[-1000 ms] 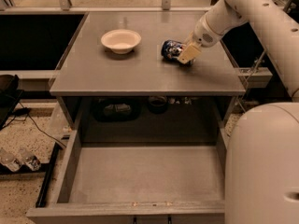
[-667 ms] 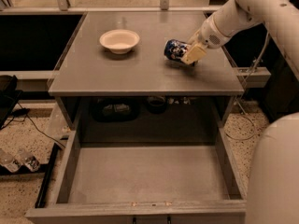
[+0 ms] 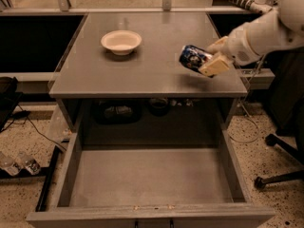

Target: Place pepsi can into top drawer

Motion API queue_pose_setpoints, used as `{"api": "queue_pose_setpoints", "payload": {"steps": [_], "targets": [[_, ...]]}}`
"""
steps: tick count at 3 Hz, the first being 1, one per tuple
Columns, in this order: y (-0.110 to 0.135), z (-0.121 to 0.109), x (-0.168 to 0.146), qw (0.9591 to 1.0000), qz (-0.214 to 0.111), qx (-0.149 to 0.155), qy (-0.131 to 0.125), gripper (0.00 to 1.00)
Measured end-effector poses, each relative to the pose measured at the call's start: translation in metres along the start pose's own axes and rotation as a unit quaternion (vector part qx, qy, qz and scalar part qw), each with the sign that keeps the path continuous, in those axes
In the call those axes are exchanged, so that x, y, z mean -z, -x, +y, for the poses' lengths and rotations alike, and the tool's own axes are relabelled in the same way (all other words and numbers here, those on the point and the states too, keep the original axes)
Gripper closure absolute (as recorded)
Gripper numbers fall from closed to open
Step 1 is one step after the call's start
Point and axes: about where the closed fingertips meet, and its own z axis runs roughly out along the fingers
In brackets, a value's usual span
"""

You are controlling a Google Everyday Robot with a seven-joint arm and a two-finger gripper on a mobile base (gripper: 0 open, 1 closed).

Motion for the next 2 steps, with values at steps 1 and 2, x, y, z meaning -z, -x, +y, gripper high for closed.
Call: {"api": "queue_pose_setpoints", "payload": {"steps": [1, 2], "targets": [[-0.005, 0.037, 0.041, 0.999, -0.004, -0.003, -0.045, 1.0], [-0.02, 0.088, 0.054, 0.998, 0.012, -0.006, -0.061, 1.0]]}}
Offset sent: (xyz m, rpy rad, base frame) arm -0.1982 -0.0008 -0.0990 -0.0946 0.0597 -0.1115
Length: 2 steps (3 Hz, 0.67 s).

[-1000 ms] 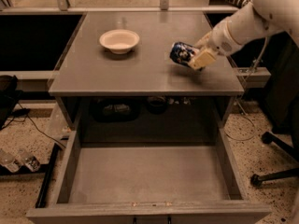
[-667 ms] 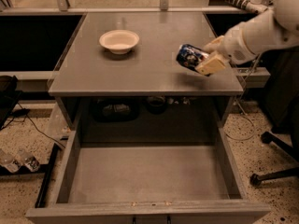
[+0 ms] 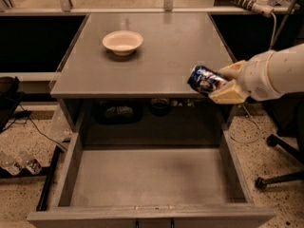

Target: Place pepsi can into top drawer

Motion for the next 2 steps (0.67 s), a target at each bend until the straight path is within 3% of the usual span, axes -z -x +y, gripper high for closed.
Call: {"api": "queue_pose_setpoints", "payload": {"steps": [1, 2], "targets": [[-0.032, 0.056, -0.021, 0.999, 0.027, -0.026, 0.023, 1.0], [-0.076, 0.111, -0.062, 0.9934, 0.065, -0.064, 0.069, 1.0]]}}
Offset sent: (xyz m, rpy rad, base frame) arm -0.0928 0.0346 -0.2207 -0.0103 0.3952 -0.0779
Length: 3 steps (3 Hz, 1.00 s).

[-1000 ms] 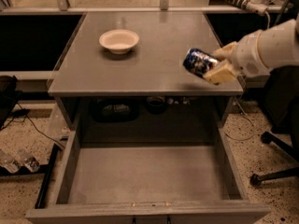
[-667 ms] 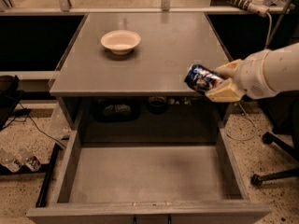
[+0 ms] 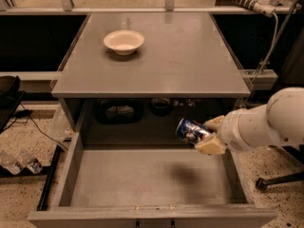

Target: Place pepsi can into top drawer

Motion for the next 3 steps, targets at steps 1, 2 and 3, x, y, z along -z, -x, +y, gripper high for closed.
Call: {"api": "queue_pose_setpoints", "payload": {"steps": [1, 2, 3], "targets": [[-0.003, 0.005, -0.001, 1.0, 0.004, -0.002, 0.004, 1.0], [-0.003, 0.005, -0.002, 1.0, 0.004, -0.002, 0.004, 1.0], [-0.011, 0.021, -0.047, 0.9992, 0.007, -0.006, 0.038, 1.0]]}}
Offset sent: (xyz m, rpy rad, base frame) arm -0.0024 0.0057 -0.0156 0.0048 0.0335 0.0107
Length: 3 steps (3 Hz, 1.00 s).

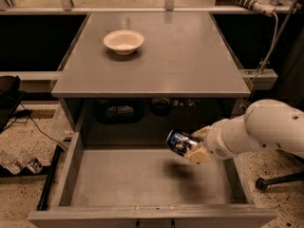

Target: Place pepsi can into top drawer

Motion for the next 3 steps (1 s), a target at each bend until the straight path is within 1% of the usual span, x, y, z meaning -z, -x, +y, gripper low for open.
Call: {"api": "queue_pose_setpoints", "payload": {"steps": [1, 2, 3], "targets": [[-0.011, 0.008, -0.042, 0.9997, 0.001, -0.01, 0.02, 1.0], [-0.018, 0.015, -0.07, 0.9995, -0.011, -0.02, 0.021, 1.0], [-0.017, 0.013, -0.07, 0.9996, -0.014, -0.02, 0.017, 0.81]]}}
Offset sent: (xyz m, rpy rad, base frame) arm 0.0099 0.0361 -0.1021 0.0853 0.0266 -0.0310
